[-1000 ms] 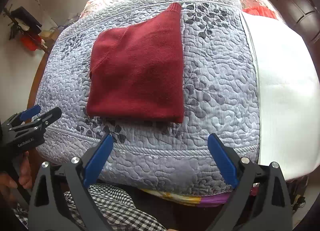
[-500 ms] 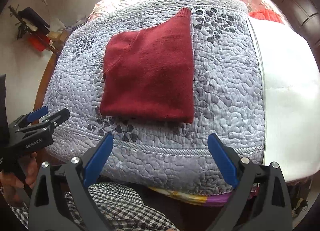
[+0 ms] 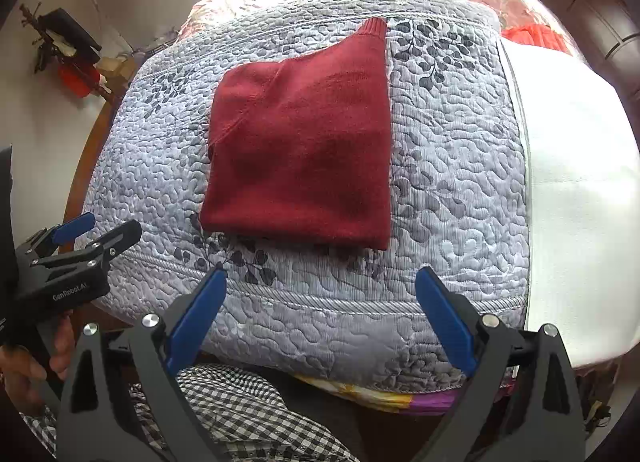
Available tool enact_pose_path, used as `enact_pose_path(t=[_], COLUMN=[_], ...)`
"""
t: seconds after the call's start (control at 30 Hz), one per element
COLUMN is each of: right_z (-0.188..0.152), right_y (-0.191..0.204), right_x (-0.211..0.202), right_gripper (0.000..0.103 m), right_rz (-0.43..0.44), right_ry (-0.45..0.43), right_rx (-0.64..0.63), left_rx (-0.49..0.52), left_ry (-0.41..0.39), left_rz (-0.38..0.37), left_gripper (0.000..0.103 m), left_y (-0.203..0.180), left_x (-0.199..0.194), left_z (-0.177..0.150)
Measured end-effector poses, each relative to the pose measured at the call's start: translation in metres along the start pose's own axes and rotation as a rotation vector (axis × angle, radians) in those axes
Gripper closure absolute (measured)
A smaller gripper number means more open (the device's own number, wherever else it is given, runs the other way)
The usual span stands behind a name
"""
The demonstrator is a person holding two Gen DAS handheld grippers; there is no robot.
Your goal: Fold small clothes
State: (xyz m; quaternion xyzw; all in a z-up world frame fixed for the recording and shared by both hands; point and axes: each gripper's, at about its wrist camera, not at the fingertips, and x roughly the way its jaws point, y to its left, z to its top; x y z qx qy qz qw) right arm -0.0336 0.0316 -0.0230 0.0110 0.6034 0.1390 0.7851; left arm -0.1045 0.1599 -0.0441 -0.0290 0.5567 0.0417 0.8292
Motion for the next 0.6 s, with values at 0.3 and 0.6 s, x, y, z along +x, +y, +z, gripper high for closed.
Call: enact_pose_path(t=[0.3,0.6], right_z=[-0.0019,0.0007], right_y=[0.0028,-0.0006], right_x=[0.0065,0.0106], right_gripper=[0.008,0.007], right_rz=[0.001,-0.005], right_ry=[0.012,0.03], right_rx=[-0.009,-0.002], left_rx=[0.001,0.004], left_ry=[0.012,0.01], left_rz=[0.002,0.007], left_gripper=[0.004,0.004], left_y=[0.0004,0.0006], left_x=[0.0031,0.0039], left_z=[-0.0004,-0.0007])
